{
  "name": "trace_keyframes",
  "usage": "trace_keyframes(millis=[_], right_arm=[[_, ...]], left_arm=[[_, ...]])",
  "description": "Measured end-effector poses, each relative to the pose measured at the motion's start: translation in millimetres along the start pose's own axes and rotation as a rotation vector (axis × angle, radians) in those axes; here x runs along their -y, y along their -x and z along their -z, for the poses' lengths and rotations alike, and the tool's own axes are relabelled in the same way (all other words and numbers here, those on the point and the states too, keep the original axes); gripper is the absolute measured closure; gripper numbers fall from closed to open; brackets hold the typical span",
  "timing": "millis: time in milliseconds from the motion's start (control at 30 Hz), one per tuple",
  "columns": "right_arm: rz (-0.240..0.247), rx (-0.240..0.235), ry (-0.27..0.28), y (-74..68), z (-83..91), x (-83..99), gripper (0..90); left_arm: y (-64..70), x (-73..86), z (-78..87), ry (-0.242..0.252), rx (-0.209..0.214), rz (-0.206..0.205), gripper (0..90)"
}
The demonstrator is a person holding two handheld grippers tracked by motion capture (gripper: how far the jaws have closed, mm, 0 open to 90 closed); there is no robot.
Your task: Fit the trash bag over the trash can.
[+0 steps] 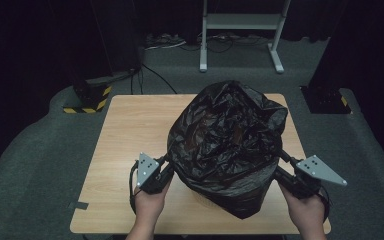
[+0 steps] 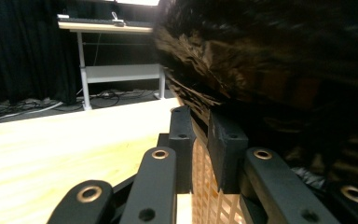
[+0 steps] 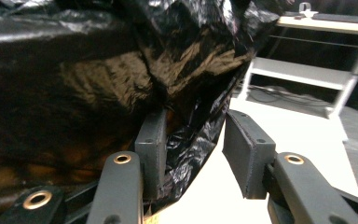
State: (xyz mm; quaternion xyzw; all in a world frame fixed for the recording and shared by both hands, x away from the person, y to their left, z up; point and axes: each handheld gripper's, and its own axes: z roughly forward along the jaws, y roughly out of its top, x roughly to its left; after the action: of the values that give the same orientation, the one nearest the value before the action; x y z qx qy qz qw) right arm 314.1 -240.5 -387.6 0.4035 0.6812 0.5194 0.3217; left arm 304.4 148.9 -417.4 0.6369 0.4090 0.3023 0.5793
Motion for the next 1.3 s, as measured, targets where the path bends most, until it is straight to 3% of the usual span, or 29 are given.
trace_keyframes(millis=[133, 167, 200, 233, 267, 300, 333, 400, 467, 500, 600, 733, 800, 833, 867, 933, 1033, 1100, 1167, 1200, 1233, 1267, 1300], right_arm=[[-0.001, -0.028, -0.003, 19.8, -20.0, -3.3, 54.3], [-0.002, -0.001, -0.014, 24.3, -19.4, -7.2, 51.0], [-0.002, -0.001, -0.014, 24.3, -19.4, -7.2, 51.0], [-0.013, 0.037, 0.004, 25.0, -9.2, -7.8, 49.7], [-0.013, 0.037, 0.004, 25.0, -9.2, -7.8, 49.7], [-0.014, 0.077, 0.008, 21.1, 6.9, -3.7, 48.6], [-0.014, 0.077, 0.008, 21.1, 6.9, -3.7, 48.6], [-0.014, 0.090, 0.000, 13.2, 23.7, 4.1, 47.5], [-0.039, 0.080, 0.003, 2.3, 39.4, 14.3, 47.4], [-0.033, 0.067, -0.013, -10.0, 47.9, 22.4, 47.4], [-0.020, 0.033, -0.013, -19.5, 47.4, 22.3, 47.2], [0.003, 0.036, -0.011, -21.0, 35.5, 16.0, 49.5], [0.002, 0.046, -0.004, -12.9, 27.1, 14.9, 51.1], [0.008, 0.040, 0.007, 1.0, 17.7, 14.5, 50.9], [0.008, 0.040, 0.007, 1.0, 17.7, 14.5, 50.9], [0.025, 0.023, 0.010, 22.9, 3.3, 12.4, 49.0], [0.043, 0.050, -0.019, 41.9, -10.0, 10.6, 47.7], [0.030, 0.079, -0.038, 51.3, -12.7, 10.4, 47.7], [0.025, 0.100, -0.034, 51.6, -6.5, 11.7, 47.7], [0.025, 0.100, -0.034, 51.6, -6.5, 11.7, 47.7], [0.028, 0.106, -0.033, 49.9, -3.3, 12.5, 47.6], [0.042, 0.122, -0.036, 45.7, 2.3, 13.8, 47.7], [0.040, 0.129, -0.035, 43.8, 5.1, 14.1, 47.6]], left_arm=[[14.5, 9.9, 21.8, 0.033, 0.030, -0.021, 76.4], [8.9, 14.4, 25.6, 0.031, -0.012, -0.045, 74.8], [8.9, 14.4, 25.6, 0.031, -0.012, -0.045, 74.8], [-8.5, 14.5, 19.0, 0.005, -0.049, -0.012, 74.6], [-8.5, 14.5, 19.0, 0.005, -0.049, -0.012, 74.4], [-22.7, 9.9, 4.1, -0.017, -0.070, -0.010, 73.8], [-22.7, 9.9, 4.1, -0.017, -0.070, -0.010, 73.0], [-28.6, 4.2, -14.6, -0.048, -0.071, -0.022, 72.3], [-26.0, 1.4, -27.0, -0.056, -0.052, -0.019, 71.5], [-18.3, 1.1, -30.5, -0.044, -0.028, -0.036, 71.0], [-8.2, 2.9, -27.6, -0.033, -0.016, -0.065, 72.3], [1.7, 4.4, -17.6, -0.032, -0.019, -0.072, 74.4], [9.3, 6.7, -8.5, -0.027, -0.015, -0.075, 74.8], [19.5, 10.0, 1.3, -0.021, 0.003, -0.085, 74.8], [19.5, 10.0, 1.3, -0.021, 0.003, -0.085, 74.5], [33.6, 14.9, 12.3, -0.010, 0.042, -0.102, 73.0], [39.4, 18.9, 20.3, -0.014, 0.022, -0.114, 69.0], [30.2, 17.9, 26.1, -0.001, -0.023, -0.083, 66.9], [8.8, 4.8, 33.7, 0.047, -0.063, -0.005, 61.7], [8.8, 4.8, 33.7, 0.047, -0.063, -0.005, 58.2], [2.3, -5.9, 36.7, 0.085, -0.069, 0.020, 58.2], [0.0, -13.4, 37.7, 0.112, -0.069, 0.030, 51.7], [-0.5, -35.4, 37.5, 0.170, -0.052, 0.028, 49.4]])
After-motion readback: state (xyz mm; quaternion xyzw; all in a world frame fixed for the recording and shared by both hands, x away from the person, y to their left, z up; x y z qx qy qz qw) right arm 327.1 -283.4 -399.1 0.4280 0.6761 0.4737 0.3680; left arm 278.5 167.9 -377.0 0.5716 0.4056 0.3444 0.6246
